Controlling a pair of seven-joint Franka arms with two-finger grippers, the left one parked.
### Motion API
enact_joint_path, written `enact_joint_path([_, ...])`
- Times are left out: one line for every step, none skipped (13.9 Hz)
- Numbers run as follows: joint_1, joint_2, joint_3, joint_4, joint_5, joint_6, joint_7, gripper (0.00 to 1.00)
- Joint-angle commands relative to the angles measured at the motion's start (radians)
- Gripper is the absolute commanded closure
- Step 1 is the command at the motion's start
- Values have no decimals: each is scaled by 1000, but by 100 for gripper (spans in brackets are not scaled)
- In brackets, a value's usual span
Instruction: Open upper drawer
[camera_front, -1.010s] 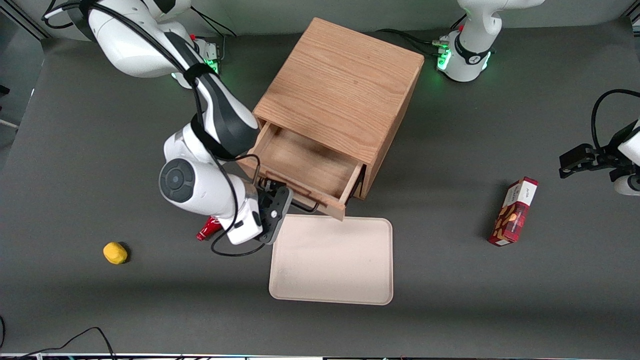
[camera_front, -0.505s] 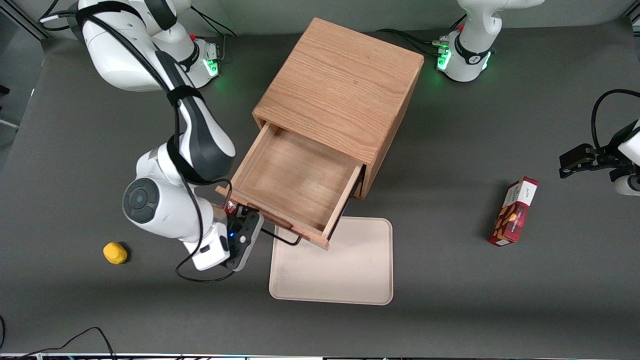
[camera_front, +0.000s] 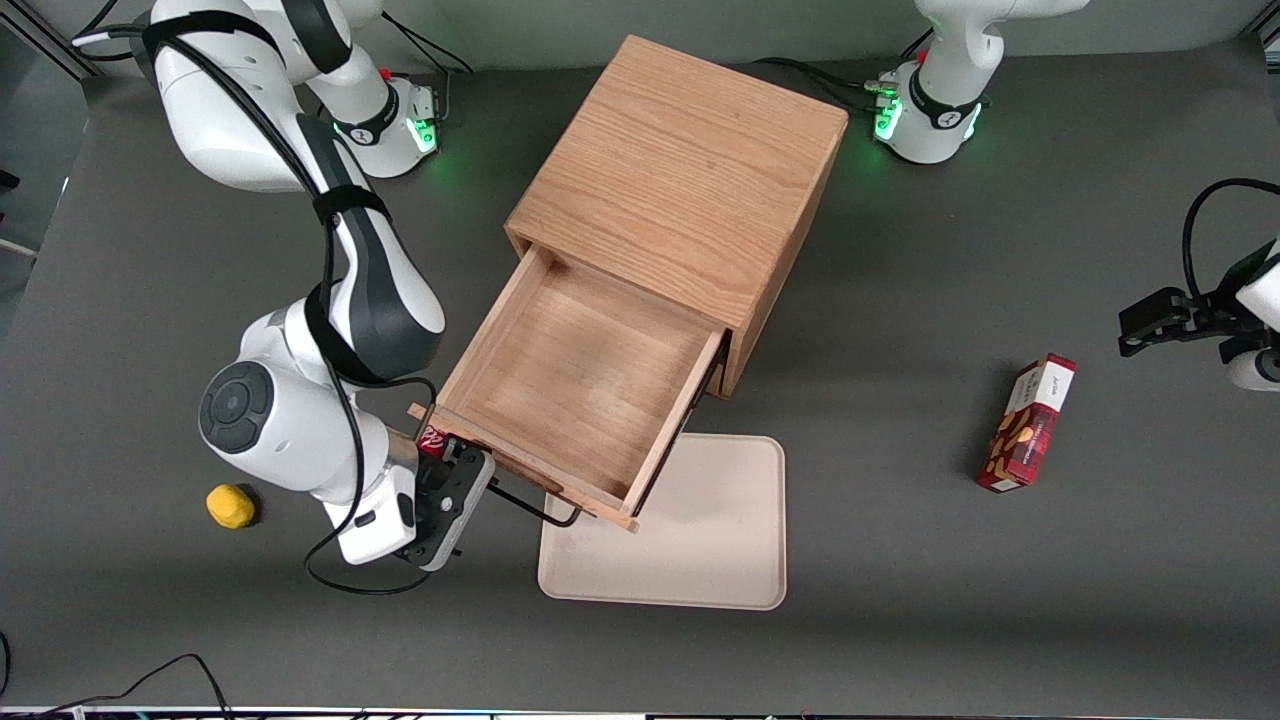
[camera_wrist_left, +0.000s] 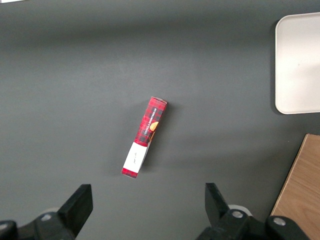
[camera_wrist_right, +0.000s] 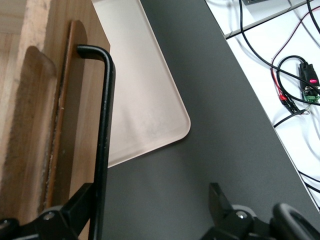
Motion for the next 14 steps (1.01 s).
enact_joint_path([-5, -30, 6, 25, 14, -5, 99, 0])
enact_joint_path([1, -59, 8, 13, 37, -11, 155, 0])
enact_joint_path([5, -96, 8, -15, 45, -20, 209, 0])
enact_joint_path([7, -134, 8, -44, 45, -23, 277, 0])
enact_joint_path([5, -182, 18, -74, 43, -29, 335, 0])
enact_joint_path([-2, -225, 24, -104, 40, -55, 383, 0])
enact_joint_path([-10, -284, 23, -152, 29, -70, 397, 0])
enact_joint_path([-30, -340, 23, -206, 26, -74, 418, 0])
enact_joint_path([-42, -406, 23, -275, 2, -75, 482, 0])
enact_joint_path([-44, -475, 24, -350, -61, -69, 547, 0])
enact_joint_path([-47, -533, 29, -404, -148, -69, 606, 0])
enact_joint_path([-70, -585, 53, -455, -202, -69, 665, 0])
enact_joint_path([-115, -636, 85, -513, -219, -69, 731, 0])
enact_joint_path([-157, -677, 112, -560, -222, -69, 781, 0])
